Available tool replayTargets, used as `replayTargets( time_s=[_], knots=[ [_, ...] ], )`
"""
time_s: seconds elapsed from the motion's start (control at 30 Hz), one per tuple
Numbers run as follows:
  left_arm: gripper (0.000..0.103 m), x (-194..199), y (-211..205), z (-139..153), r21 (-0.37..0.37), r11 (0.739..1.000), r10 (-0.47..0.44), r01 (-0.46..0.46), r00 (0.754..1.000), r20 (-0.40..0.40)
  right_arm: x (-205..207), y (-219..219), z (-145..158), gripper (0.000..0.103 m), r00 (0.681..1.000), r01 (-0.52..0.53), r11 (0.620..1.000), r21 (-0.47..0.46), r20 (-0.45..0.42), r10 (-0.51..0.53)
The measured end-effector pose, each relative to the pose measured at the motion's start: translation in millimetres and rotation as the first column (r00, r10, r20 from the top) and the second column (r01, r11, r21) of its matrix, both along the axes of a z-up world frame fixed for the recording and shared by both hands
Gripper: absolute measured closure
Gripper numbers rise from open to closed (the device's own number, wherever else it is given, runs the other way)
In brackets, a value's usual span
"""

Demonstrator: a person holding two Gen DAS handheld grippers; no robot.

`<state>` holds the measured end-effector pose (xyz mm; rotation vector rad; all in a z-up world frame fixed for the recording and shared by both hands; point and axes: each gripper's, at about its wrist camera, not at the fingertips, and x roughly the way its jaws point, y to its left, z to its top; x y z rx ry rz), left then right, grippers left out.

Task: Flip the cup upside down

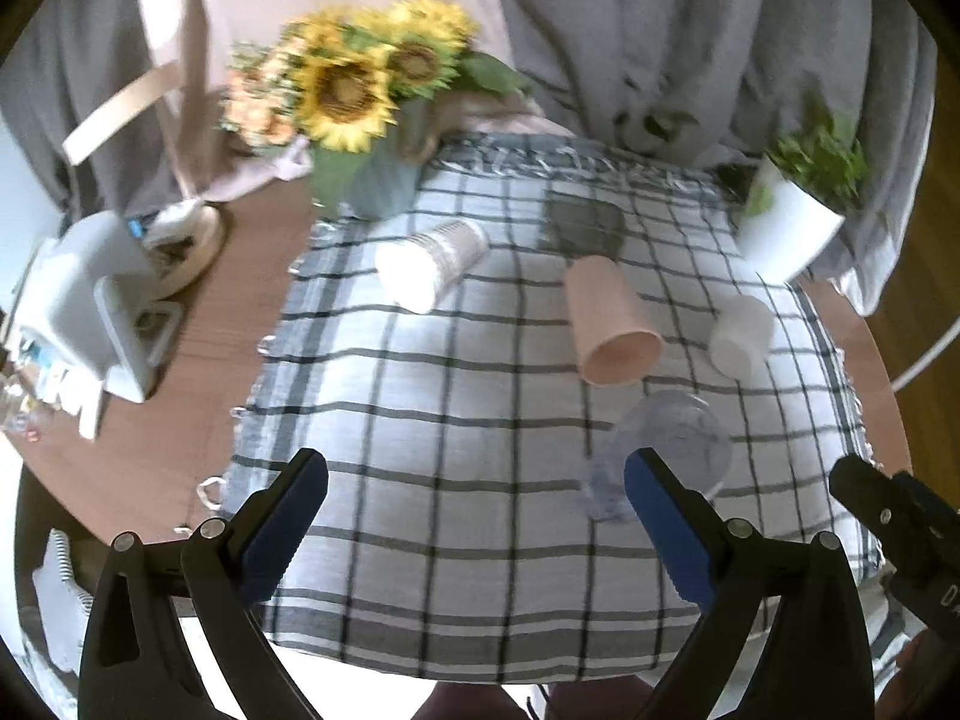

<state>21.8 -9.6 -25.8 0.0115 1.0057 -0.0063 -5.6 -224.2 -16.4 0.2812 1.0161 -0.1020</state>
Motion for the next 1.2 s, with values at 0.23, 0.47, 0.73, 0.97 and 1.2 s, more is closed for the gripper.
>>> replayTargets(
  time_s=[0.23,0.47,0.73,0.97,1.2],
  knots=[
    [0.0,-19.0,10.2,13.2,0.038,0.999,0.003,-0.005,0.999,0.054,-12.4,17.5,2.0,0.009,1.0,-0.006,1.0,-0.022,-0.005,0.006],
    [0.0,-29.9,14.9,21.3,0.024,1.0,-0.02,0.018,0.998,0.066,-28.1,30.1,19.0,0.005,0.999,0.005,0.993,-0.122,0.051,0.001],
    [0.0,-36.9,19.8,33.8,0.041,0.999,-0.019,0.015,0.993,0.116,-35.1,34.4,25.5,0.004,0.997,0.018,0.992,-0.124,0.073,-0.009],
    [0.0,-38.7,21.5,38.0,0.042,0.999,-0.019,0.014,0.991,0.133,-38.3,37.3,29.0,0.004,0.996,0.021,0.992,-0.127,0.086,-0.01],
    [0.0,-38.4,20.5,38.8,0.04,0.999,-0.021,0.015,0.99,0.136,-37.7,37.8,30.2,0.004,0.996,0.021,0.992,-0.127,0.088,-0.009]
  ],
)
